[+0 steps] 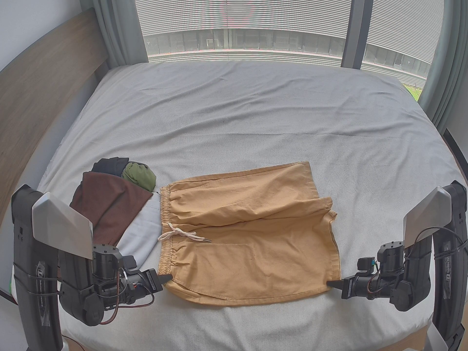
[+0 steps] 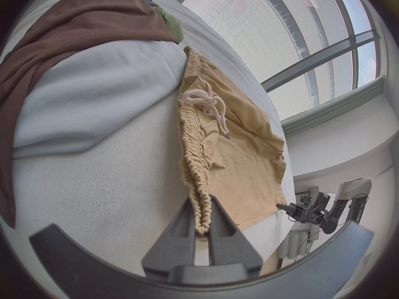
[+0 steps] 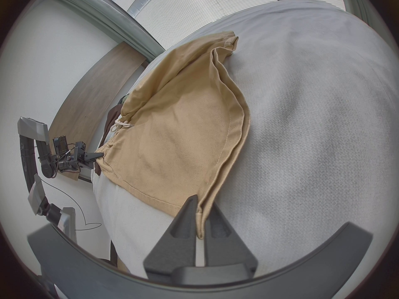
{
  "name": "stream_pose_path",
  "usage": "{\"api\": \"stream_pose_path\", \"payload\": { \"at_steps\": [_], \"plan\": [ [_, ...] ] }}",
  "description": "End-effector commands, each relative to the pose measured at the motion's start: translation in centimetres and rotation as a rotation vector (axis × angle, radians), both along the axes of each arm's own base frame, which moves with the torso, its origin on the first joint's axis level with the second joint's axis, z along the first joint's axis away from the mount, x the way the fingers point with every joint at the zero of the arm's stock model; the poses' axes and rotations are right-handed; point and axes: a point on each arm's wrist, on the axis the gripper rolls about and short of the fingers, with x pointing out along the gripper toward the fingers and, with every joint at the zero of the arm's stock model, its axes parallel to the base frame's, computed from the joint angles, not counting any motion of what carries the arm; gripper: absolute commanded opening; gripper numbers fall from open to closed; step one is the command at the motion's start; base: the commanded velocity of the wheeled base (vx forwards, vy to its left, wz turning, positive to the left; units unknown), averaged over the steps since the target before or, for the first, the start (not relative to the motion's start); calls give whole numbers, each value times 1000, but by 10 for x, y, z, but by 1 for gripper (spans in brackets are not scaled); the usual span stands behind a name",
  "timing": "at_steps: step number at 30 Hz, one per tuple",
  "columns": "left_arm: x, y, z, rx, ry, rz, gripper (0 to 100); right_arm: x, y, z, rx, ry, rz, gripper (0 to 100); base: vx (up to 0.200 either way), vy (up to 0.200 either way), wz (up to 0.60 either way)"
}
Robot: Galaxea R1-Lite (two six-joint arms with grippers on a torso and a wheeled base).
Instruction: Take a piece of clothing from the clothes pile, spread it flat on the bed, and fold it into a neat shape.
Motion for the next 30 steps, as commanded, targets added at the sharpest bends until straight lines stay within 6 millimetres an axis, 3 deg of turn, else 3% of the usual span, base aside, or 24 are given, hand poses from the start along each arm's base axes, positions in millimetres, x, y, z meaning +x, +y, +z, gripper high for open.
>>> {"api": "stream_pose_path", "payload": {
  "at_steps": [1, 5, 14, 30],
  "plan": [
    [-5, 2, 13, -10, -24, -3, 0, -7, 2, 19, 4, -34, 15, 0, 0, 0, 0],
    [-11, 2, 17, 2, -27, -15, 0, -19, 8, 32, 4, -41, 45, 0, 0, 0, 0],
    [-22, 9, 14, 44, -7, -56, 0, -45, 15, 39, -40, 14, 65, 0, 0, 0, 0],
    [-40, 24, 13, 88, 29, -87, 0, -51, 14, 44, -45, 19, 67, 0, 0, 0, 0]
  ]
}}
